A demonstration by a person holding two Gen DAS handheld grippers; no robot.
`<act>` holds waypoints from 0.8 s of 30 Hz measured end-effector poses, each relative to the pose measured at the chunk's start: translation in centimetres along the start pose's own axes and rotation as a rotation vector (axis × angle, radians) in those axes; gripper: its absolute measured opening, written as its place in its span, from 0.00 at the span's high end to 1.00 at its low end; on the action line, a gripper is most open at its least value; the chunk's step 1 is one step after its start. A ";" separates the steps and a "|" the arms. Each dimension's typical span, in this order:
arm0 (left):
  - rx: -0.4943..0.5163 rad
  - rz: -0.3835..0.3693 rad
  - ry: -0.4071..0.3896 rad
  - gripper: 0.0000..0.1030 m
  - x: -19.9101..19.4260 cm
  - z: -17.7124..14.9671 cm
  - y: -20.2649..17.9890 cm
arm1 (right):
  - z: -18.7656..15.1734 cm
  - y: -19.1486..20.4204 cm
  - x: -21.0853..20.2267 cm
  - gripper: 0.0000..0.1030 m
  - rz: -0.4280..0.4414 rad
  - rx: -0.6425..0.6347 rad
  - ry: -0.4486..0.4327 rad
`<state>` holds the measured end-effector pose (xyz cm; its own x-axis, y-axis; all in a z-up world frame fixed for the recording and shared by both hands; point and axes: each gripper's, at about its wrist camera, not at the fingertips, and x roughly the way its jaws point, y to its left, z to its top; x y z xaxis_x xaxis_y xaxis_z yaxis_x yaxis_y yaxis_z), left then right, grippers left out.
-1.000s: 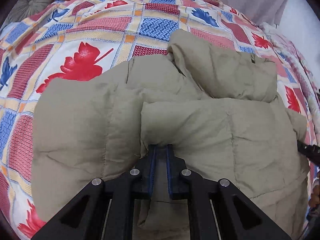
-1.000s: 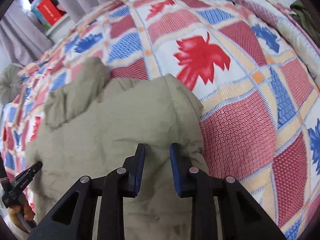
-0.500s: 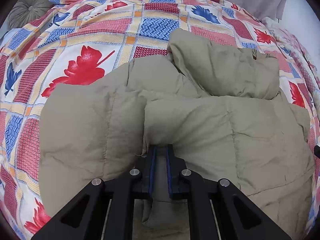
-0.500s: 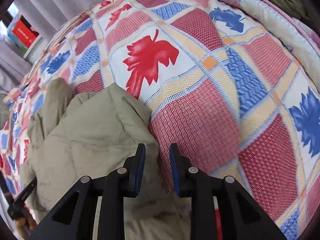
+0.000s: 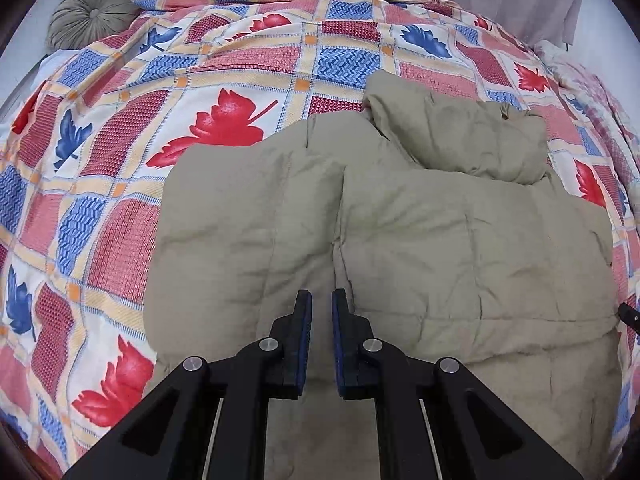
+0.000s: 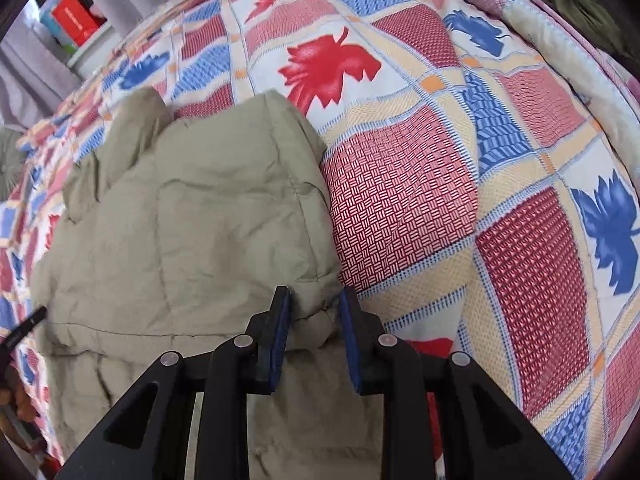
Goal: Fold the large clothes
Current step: 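Release the jacket and flatten the folded side with both tools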
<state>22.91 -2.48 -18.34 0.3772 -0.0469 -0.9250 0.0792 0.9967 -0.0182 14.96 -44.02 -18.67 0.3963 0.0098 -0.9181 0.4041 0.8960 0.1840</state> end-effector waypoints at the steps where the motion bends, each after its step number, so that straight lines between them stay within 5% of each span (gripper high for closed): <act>1: 0.003 0.006 0.002 0.89 -0.6 -0.6 -0.1 | -0.1 -0.1 -0.9 0.71 0.018 -0.005 -0.008; 5: -0.002 0.015 0.015 0.89 -3.5 -3.2 -0.9 | -1.1 -0.5 -3.5 0.52 0.080 -0.021 -0.011; 19: -0.070 -0.005 0.091 0.88 -8.9 -10.1 -5.5 | -6.3 -2.2 -7.1 0.44 0.204 -0.027 0.084; 20: -0.072 -0.011 0.103 0.58 -8.9 -10.5 -5.8 | -6.4 -2.4 -7.2 0.43 0.206 -0.029 0.085; 21: -0.080 -0.008 0.110 0.00 -8.8 -10.8 -6.1 | -6.5 -2.5 -7.4 0.43 0.208 -0.030 0.085; 24: -0.084 0.006 0.057 0.01 -9.7 -11.3 -6.8 | -6.9 -2.6 -7.7 0.42 0.211 -0.032 0.088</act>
<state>8.27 -8.01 -13.54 0.3241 -0.0396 -0.9452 -0.0013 0.9991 -0.0424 5.13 -43.38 -14.50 0.3952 0.2359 -0.8878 0.2932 0.8835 0.3653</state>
